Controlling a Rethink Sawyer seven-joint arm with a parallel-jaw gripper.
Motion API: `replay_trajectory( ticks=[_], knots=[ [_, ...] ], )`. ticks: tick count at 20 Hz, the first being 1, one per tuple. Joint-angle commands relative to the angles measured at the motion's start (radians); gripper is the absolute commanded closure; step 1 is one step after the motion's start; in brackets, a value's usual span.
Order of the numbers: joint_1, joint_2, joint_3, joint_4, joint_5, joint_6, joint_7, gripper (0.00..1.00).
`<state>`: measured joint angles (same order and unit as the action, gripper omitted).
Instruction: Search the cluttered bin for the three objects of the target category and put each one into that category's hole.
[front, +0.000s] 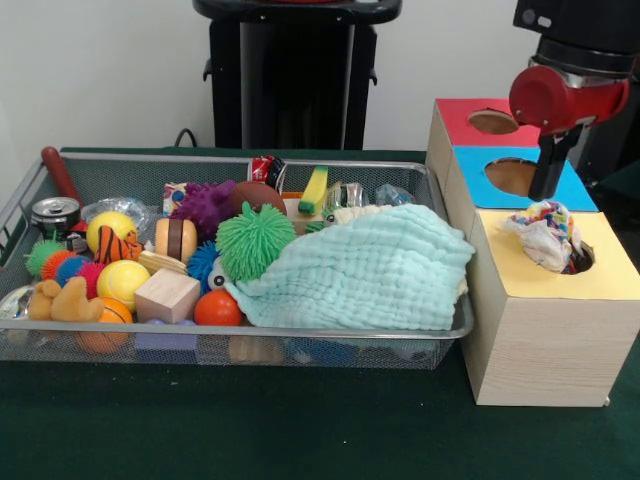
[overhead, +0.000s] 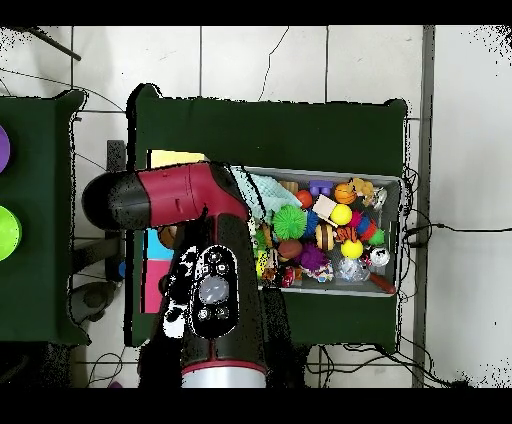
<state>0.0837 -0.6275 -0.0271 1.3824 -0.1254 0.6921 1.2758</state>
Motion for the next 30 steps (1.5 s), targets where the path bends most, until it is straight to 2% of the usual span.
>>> replay_trajectory(
  ticks=[1,8,13,17,24,30],
  knots=[
    [-0.042,0.082,0.051,0.041,-0.024,0.068,0.080,1.00],
    [-0.070,0.118,0.090,0.062,-0.013,0.004,0.071,1.00],
    [-0.061,0.146,0.069,0.042,-0.033,0.048,0.070,1.00],
    [-0.079,0.168,0.097,0.045,-0.015,0.057,0.053,1.00],
    [-0.140,0.188,0.185,0.087,0.005,-0.086,0.035,1.00],
    [-0.185,0.182,0.243,0.119,0.004,-0.140,0.035,1.00]
  ],
)
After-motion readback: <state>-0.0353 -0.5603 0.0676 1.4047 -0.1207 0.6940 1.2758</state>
